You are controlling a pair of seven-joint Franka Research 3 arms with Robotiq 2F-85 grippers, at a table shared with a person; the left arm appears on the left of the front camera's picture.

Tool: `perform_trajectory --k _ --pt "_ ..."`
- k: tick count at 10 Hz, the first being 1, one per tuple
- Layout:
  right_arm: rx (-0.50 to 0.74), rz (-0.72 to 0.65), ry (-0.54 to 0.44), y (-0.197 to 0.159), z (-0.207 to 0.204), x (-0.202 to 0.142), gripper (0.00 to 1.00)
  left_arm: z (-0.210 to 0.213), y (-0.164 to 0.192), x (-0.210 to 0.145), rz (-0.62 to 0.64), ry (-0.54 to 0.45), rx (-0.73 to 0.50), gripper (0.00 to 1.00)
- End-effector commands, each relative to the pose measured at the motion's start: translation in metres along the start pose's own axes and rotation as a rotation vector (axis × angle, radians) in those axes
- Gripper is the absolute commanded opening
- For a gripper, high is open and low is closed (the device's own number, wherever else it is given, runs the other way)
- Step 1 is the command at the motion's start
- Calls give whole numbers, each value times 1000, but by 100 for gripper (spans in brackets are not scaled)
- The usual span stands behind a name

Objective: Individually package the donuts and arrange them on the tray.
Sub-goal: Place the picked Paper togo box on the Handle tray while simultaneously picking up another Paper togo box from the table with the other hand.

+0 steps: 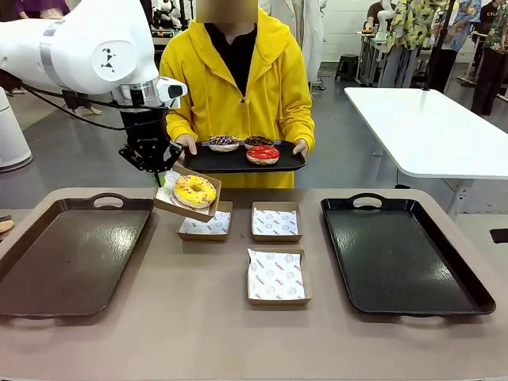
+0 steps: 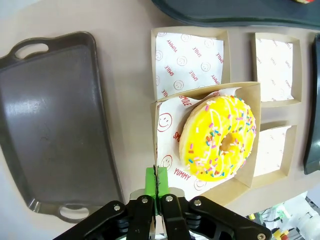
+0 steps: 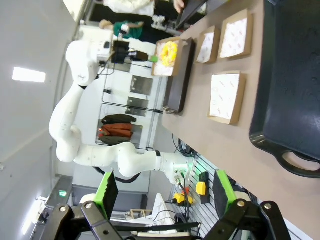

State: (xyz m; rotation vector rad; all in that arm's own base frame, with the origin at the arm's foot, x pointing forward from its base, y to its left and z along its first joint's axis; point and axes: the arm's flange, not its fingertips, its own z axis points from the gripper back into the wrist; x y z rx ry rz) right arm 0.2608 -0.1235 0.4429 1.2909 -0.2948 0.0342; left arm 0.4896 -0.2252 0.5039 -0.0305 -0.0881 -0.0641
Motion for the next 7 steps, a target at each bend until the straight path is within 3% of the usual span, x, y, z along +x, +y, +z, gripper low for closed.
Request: perform_trajectory --k 1,4,7 --pt "-141 -23 58 56 -28 29 100 37 31 -38 -39 8 -14 1" --pt "-337 -86 159 116 -101 59 100 62 85 -91 -30 27 32 1" --pt "-500 -138 222 113 -180 78 100 50 143 -123 37 22 53 1"
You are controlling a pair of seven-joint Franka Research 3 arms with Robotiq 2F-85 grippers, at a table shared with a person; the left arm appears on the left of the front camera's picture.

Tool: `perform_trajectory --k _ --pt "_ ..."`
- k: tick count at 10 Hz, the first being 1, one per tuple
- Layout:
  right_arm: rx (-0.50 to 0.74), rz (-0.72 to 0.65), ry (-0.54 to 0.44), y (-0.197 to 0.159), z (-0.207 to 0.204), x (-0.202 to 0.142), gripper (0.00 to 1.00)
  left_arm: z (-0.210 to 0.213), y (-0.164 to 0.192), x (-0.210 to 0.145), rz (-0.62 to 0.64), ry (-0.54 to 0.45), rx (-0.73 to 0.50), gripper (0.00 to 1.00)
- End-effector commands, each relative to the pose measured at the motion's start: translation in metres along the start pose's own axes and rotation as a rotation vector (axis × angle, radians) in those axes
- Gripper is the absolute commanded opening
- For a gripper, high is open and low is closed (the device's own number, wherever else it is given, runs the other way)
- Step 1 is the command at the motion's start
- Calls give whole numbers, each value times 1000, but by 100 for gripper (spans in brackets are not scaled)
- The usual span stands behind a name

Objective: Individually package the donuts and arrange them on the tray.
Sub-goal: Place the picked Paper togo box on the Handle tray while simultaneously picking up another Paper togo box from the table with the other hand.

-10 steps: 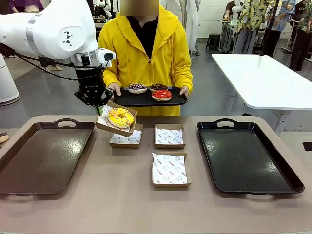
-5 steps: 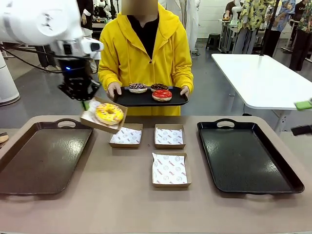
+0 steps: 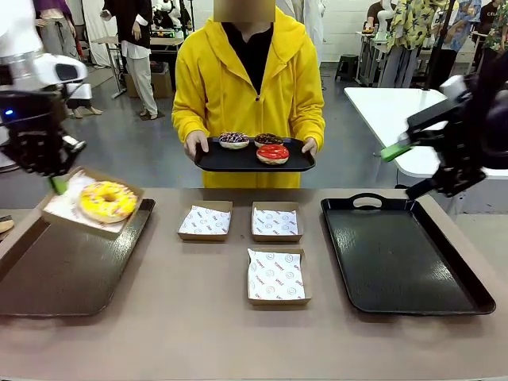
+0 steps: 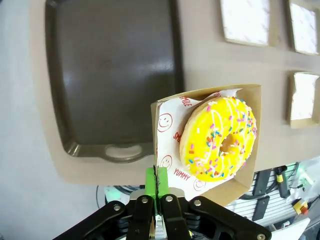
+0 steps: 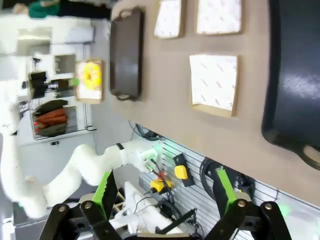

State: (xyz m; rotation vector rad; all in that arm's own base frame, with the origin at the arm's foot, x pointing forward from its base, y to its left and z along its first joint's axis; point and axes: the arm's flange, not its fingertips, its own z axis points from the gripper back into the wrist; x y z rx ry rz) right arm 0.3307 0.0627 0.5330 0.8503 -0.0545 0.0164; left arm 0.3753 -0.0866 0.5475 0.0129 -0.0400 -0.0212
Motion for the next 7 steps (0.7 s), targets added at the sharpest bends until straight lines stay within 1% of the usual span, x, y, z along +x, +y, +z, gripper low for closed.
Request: perform_trajectory --k 1,2,3,4,5,6,7 --pt "-140 -59 35 1 -41 26 100 -18 29 -8 15 -45 24 1" --pt "-206 -54 48 9 -66 27 100 -30 40 -14 15 -42 21 1" --pt "-241 -45 61 18 -85 31 100 -36 52 -10 0 -29 28 1" --pt "-275 -24 69 21 -100 19 100 -47 60 -14 12 -11 22 1" --pt "-291 6 83 20 -111 7 100 -59 67 -15 20 1 26 1" --pt "-268 40 77 23 -108 8 100 -64 72 -5 6 9 30 1" --pt "-262 4 84 19 -108 16 100 -50 58 -14 35 12 13 1"
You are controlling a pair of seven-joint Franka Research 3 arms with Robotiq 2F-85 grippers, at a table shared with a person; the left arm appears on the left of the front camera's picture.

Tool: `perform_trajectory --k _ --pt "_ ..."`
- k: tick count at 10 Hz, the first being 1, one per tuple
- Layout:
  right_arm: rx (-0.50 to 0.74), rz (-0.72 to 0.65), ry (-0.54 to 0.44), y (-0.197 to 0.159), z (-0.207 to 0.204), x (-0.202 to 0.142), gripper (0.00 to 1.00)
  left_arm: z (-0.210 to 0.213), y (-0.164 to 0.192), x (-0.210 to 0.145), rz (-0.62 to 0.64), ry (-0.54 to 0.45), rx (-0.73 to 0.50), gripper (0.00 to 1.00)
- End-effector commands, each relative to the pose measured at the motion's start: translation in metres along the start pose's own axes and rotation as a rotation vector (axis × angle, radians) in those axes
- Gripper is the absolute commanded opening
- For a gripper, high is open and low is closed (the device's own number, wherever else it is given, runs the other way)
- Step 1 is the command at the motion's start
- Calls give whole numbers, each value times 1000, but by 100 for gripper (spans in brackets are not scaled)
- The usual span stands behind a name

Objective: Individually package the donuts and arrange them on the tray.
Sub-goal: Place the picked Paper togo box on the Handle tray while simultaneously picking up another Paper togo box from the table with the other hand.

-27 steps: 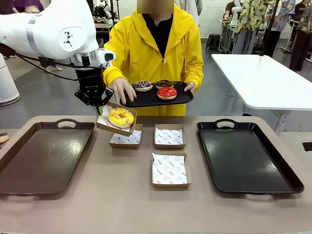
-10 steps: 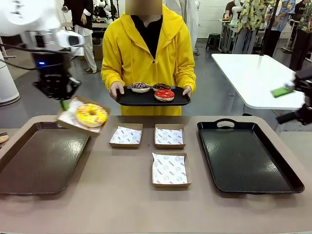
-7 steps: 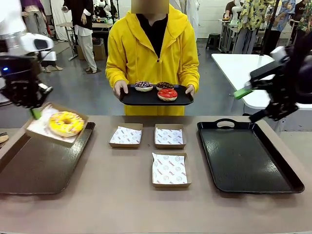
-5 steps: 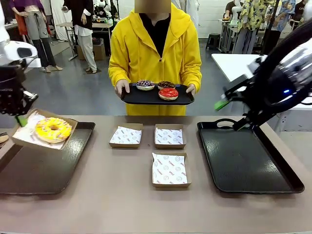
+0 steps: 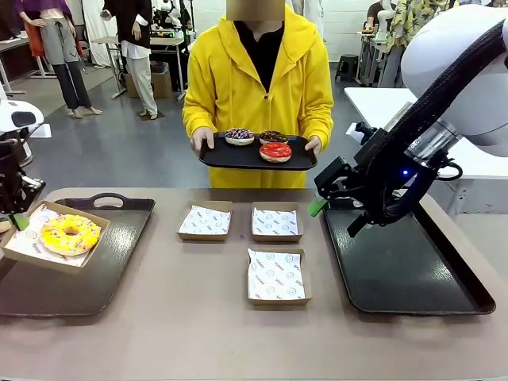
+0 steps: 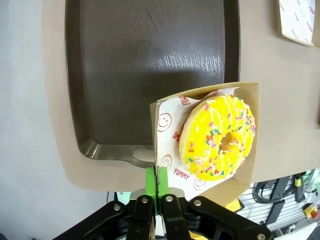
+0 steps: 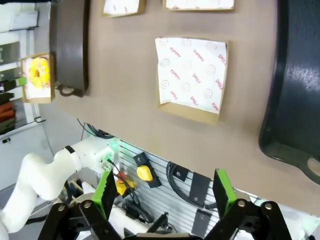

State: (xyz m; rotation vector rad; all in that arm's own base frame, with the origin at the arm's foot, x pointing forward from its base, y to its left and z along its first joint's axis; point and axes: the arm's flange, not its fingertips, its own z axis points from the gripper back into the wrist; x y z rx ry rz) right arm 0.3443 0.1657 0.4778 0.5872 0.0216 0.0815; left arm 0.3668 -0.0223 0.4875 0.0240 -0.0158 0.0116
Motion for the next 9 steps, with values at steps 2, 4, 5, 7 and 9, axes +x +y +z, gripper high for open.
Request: perform_trajectory --k 2,4,5,7,9 --pt "0 -32 -11 -9 5 5 100 11 -5 -3 3 -13 1 1" --pt "0 -32 -11 -9 5 5 100 11 -5 -3 3 -13 1 1" --pt "0 -32 -11 -9 5 5 100 11 -5 -3 3 -13 1 1" --pt "20 -17 -7 -11 9 4 100 11 -5 -3 3 -13 1 1" --pt "-104 31 -4 6 -9 3 100 -1 -1 4 -19 -29 -12 1"
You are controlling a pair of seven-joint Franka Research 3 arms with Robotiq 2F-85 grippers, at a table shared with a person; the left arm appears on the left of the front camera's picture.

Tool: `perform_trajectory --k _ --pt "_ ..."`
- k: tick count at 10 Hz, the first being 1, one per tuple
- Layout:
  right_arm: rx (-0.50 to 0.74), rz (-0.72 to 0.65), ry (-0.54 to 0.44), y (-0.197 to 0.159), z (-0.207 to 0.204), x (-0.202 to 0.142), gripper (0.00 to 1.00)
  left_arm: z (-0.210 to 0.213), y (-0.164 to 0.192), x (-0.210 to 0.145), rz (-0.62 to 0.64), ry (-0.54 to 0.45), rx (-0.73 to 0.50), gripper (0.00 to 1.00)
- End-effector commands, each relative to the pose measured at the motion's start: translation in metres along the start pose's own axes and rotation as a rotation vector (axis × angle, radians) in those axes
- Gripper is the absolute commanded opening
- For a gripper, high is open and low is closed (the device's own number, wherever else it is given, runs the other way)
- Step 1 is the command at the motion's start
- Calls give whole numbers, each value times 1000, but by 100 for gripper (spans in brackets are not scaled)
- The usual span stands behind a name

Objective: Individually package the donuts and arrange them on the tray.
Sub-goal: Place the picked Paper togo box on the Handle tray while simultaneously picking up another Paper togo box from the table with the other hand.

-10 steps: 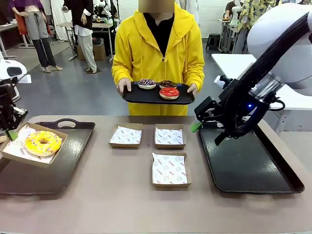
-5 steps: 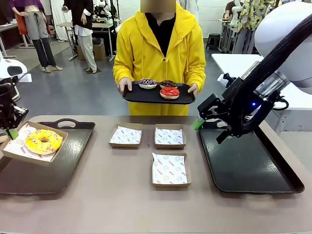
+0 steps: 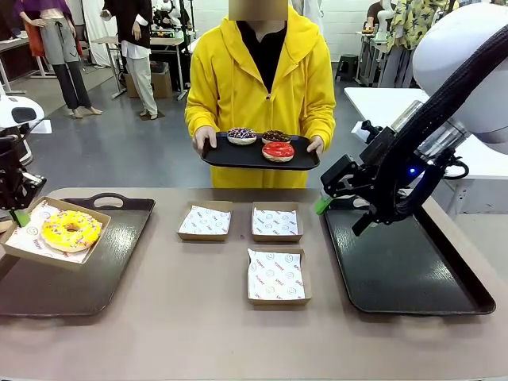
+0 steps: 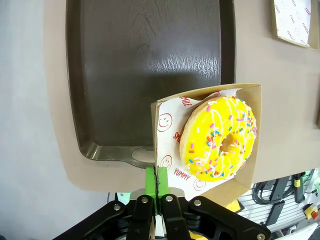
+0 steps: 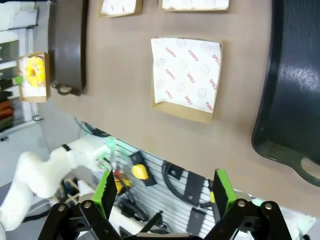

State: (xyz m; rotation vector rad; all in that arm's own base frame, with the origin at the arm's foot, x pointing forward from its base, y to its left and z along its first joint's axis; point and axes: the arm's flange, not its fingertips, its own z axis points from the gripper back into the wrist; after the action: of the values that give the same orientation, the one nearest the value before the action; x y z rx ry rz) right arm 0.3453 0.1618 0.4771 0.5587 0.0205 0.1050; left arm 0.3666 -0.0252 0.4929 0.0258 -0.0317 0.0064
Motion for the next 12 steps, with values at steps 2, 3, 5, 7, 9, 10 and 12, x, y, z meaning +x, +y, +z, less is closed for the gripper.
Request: perform_trajectory --k 2,3,5,7,9,10,12 --pt "-188 48 -58 25 -32 5 100 -28 1 5 -20 -39 -29 1" --pt "-224 51 -88 30 -43 6 100 -37 -3 7 -34 -38 -9 1" --pt "-328 44 -116 35 -70 5 100 -52 -9 4 -38 -42 29 1" --pt "-432 21 -134 34 -102 2 100 -66 -8 2 -49 -26 43 1" --pt "-470 3 -154 26 -127 4 100 -71 -10 0 -45 -26 45 1" --pt "-469 -6 -152 24 -139 3 100 -73 -10 0 -33 -25 58 1" --pt "-464 -7 -149 22 -150 3 100 -75 -9 0 -21 -23 71 1"
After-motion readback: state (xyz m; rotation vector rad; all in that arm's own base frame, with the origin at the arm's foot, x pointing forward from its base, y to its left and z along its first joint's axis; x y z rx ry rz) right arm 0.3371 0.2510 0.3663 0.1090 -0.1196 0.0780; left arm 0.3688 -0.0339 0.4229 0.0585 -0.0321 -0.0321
